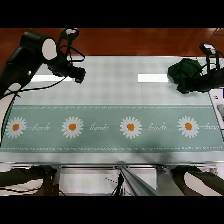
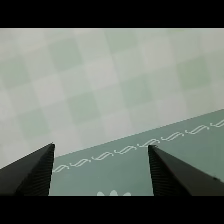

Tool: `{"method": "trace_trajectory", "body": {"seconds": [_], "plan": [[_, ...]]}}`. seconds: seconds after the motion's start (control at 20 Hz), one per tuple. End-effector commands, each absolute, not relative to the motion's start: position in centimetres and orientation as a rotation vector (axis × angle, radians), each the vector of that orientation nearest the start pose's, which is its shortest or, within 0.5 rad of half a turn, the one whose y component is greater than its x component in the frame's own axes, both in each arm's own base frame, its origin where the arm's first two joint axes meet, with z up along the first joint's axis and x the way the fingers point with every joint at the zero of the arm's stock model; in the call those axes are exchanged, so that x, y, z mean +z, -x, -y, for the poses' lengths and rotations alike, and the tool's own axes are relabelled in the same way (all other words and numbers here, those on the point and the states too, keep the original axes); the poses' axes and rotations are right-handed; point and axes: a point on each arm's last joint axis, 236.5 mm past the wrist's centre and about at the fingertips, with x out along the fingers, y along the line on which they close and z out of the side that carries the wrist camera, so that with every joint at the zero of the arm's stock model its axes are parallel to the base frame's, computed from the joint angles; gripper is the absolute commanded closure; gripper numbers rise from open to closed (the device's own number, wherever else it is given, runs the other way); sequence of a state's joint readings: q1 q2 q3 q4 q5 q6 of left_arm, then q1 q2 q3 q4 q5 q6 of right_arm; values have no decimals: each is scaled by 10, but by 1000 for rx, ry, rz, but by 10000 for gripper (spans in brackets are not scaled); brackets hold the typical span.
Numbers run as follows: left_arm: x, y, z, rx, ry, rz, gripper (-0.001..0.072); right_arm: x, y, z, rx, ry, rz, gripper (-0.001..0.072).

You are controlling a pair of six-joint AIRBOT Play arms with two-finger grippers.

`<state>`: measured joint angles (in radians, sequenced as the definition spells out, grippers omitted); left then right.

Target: Fold the shirts.

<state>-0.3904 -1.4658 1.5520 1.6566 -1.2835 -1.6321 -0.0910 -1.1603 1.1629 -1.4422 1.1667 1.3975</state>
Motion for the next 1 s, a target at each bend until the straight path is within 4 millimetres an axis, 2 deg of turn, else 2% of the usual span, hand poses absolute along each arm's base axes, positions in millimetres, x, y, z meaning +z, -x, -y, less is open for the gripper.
{"method": "trace_trajectory", "body": {"seconds": [0.0,0.05,0.1,0.2,0.3,0.35,0.45,0.5,0.55,0.6,0.75,0.85,0.95], "plan": [[54,-441,161,-258,-242,-1128,-10,56,-379,6,94,-18,-1149,97],[52,-458,168,-267,-233,-1071,-10,56,-379,6,95,-19,-1149,97],[52,-465,170,-269,-232,-1050,-10,56,-379,6,95,-19,-1149,97],[53,-469,166,-257,-242,-1039,-10,58,-384,7,91,-16,-1124,98],[50,-463,156,-239,-246,-1073,-11,70,-408,17,57,27,-1012,100],[49,-462,151,-229,-243,-1085,-11,83,-426,28,8,40,-922,105],[47,-461,139,-206,-235,-1111,-11,122,-465,62,-150,41,-684,120],[46,-461,132,-192,-228,-1120,-12,137,-478,80,-213,30,-591,121],[45,-462,125,-179,-221,-1127,-11,143,-487,96,-265,-5,-532,120],[44,-461,117,-164,-215,-1141,-12,138,-492,112,-302,-44,-528,120],[40,-456,95,-120,-194,-1189,-11,83,-498,152,-379,-143,-629,117],[37,-452,80,-91,-181,-1225,-12,41,-499,161,-403,-263,-697,112],[37,-453,72,-77,-169,-1225,-12,3,-501,162,-413,-346,-758,112]]}}
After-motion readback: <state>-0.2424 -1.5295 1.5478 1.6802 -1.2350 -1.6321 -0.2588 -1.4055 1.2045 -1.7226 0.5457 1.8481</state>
